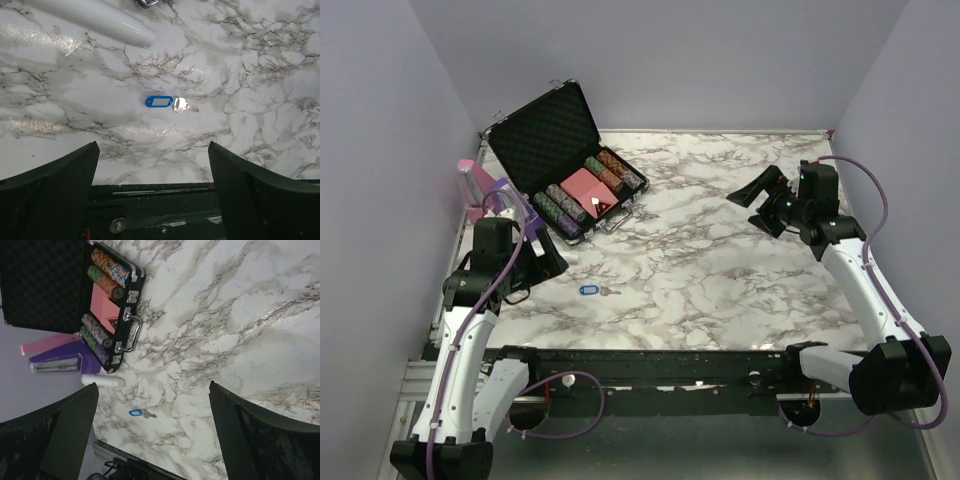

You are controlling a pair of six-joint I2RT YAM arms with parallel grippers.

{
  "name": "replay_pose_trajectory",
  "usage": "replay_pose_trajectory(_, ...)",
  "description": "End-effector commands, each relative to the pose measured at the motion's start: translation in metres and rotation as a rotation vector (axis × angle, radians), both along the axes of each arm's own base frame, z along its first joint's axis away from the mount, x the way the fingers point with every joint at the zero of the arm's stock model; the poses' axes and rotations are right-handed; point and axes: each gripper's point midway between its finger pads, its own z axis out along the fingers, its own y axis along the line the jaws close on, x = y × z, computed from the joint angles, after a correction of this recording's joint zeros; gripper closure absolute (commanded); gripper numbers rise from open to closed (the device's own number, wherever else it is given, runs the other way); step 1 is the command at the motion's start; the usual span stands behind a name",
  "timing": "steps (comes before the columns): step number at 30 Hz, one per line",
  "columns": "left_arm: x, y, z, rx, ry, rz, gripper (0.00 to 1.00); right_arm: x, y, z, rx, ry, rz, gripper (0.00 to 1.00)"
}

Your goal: Remove the keys from the keyring

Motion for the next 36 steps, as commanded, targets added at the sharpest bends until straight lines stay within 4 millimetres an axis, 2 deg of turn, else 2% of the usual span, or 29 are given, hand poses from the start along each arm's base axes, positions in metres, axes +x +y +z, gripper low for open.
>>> replay_pose_trajectory(1,-0.009,0.013,0.0,0.056,0.067,0.048,0.01,-0.01,0.006,-0.001,0.012,0.029,0.042,0.02)
replay_pose_trajectory(5,-0.01,-0.007,0.0,-0.042,0.064,-0.013,0.01,-0.015,0.005,-0.004,0.01,0.022,0.046,0.02)
replay_pose_trajectory(10,-0.013,-0.018,-0.011,-0.116,0.117,-0.007,0.01,-0.021,0.005,-0.007,-0.004,0.037,0.061,0.02)
replay_pose_trajectory(16,-0.019,-0.023,-0.038,-0.08,0.241,-0.036,0.01,-0.03,0.003,-0.011,-0.019,0.057,0.073,0.02)
replay_pose_trajectory(25,-0.021,-0.068,-0.067,-0.007,0.354,-0.173,0.03,-0.039,0.003,-0.014,-0.01,0.073,0.067,0.02)
replay_pose_trajectory(29,-0.015,-0.068,-0.083,0.02,0.406,-0.154,0.05,-0.041,0.002,-0.014,-0.008,0.078,0.063,0.02)
replay_pose_trajectory(36,0.002,-0.064,-0.095,0.008,0.482,-0.003,0.08,-0.046,0.001,-0.01,-0.018,0.074,0.062,0.02)
